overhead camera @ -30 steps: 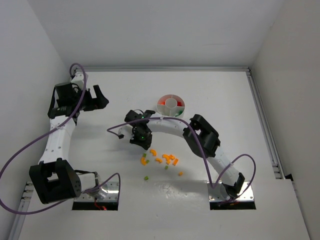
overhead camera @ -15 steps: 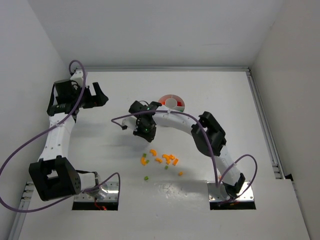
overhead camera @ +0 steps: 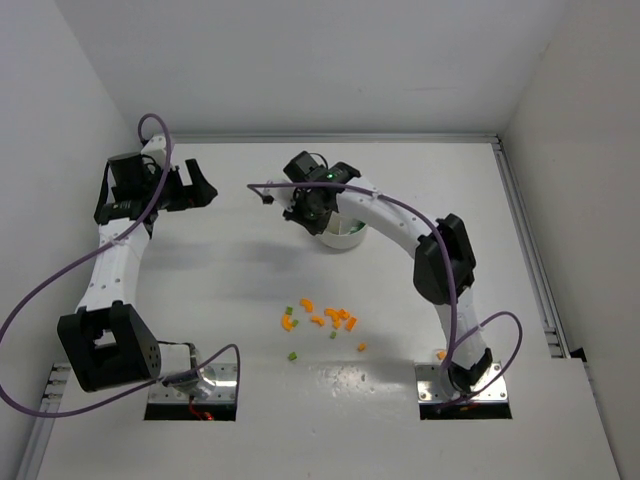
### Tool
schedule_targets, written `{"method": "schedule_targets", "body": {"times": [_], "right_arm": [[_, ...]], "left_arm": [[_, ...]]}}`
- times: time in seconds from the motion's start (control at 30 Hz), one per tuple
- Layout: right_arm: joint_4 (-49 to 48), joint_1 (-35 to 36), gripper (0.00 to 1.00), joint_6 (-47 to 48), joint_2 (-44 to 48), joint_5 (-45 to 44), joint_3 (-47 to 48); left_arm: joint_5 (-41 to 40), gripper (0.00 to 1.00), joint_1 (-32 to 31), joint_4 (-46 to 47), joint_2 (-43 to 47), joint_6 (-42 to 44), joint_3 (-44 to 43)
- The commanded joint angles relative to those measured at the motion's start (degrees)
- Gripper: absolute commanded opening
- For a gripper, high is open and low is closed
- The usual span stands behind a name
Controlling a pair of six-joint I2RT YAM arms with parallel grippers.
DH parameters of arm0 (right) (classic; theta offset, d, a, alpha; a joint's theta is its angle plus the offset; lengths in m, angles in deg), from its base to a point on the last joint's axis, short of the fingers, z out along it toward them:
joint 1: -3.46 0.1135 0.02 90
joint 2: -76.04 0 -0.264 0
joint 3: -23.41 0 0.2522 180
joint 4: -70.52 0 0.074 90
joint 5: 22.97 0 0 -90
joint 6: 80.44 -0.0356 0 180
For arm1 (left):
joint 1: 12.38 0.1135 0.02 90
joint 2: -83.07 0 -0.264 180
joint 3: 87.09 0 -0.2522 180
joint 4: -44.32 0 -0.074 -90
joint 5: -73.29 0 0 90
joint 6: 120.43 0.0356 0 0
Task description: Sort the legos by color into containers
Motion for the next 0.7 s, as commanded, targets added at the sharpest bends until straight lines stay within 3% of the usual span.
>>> {"method": "schedule_targets", "body": {"times": [0.0,0.3,0.5,0.67], "right_arm": [[-0.51,-1.71,0.0,1.04,1.33,-3.03,3.0],[-1.04,-5.74,0.01,1.57,0.8,-3.56,4.15],[-0.51,-6.27,0.22,1.57,0.27,-3.04,4.15],[0.02,-6.28,0.31,1.57,0.27,-1.98,4.15]], "left_arm": [[1.14,0.99,0.65,1.94,0.08,-0.43,-2.19],[1.67,0.99,0.12,2.47,-0.45,-0.96,-2.72],[1.67,0.99,-0.4,2.47,-0.45,-0.96,-2.72],[1.67,0.99,-0.4,2.47,-0.45,-0.96,-2.72]]}}
